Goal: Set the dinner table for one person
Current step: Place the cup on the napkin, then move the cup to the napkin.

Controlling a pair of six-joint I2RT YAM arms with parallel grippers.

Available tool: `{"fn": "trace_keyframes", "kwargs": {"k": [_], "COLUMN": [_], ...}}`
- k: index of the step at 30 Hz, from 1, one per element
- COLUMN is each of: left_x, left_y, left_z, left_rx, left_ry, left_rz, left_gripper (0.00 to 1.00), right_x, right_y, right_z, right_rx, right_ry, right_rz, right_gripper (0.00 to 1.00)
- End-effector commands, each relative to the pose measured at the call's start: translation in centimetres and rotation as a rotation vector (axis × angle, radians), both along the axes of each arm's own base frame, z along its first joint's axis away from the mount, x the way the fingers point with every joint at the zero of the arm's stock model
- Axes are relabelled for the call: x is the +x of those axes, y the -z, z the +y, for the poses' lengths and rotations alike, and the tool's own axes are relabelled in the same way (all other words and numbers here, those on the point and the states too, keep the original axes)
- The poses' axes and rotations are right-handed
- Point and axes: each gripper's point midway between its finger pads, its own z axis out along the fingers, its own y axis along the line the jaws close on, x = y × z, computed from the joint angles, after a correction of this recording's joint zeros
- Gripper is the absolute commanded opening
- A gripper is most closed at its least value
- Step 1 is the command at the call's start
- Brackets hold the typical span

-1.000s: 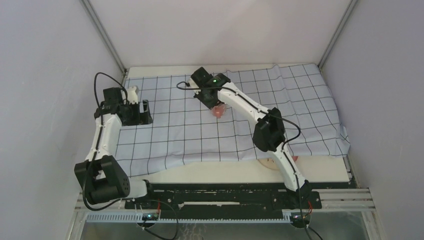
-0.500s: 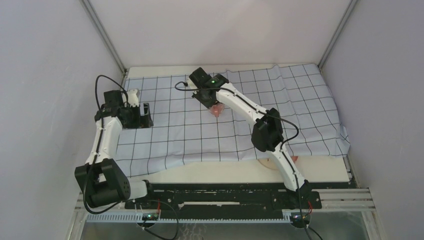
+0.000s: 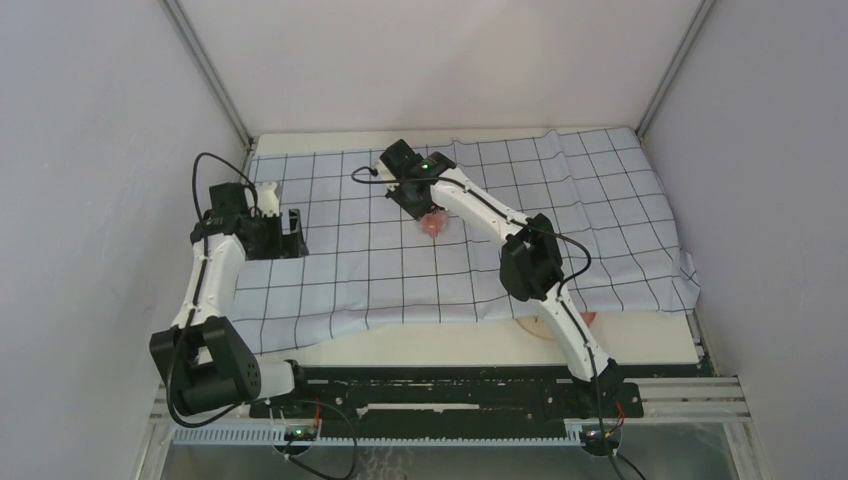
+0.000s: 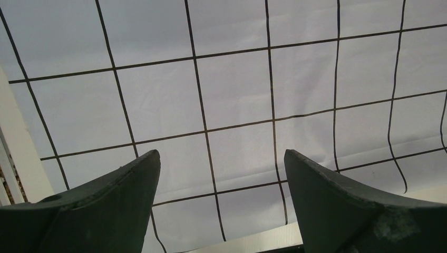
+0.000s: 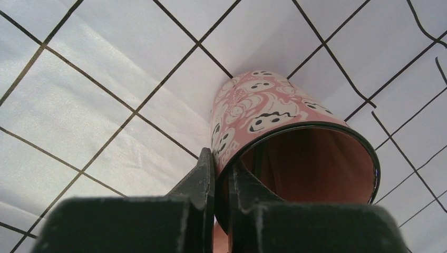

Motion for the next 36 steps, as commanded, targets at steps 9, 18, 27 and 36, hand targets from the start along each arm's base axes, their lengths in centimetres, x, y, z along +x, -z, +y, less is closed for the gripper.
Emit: {"fn": "trace_keyframes", "kwargs": {"k": [9,18,27,36], "left_x": [-0.6,-0.7,3.6,10.4], "left_y": [-0.1,0.0,-5.6,-8.2], "left_z": [-0.6,-1.3,-5.9,-12.5], "left_rx": [-0.023,-0.043,0.047,0.003], "left_ry": [0.042,0.091,0.236,0.296], "left_rz": [0.012,0.025,-0.087,-0.071], "left_gripper": [0.92,0.92,0.92,0.91], "right_x": [3.3,4.5,6.1,3.5], "right_y": [-6.3,-15.6,-21.3,-15.9], "right_z": [0.2,-1.0,-9.9,-24.6], "right_rx": [0.143,0.231,0.172,0.103], "right_ry": [0.06,0.084,0.27,0.515], "right_rz": [-0.145,-0.345,-0.488,-0.398], "right_gripper": [0.65,0.76,0.76,0.74]}}
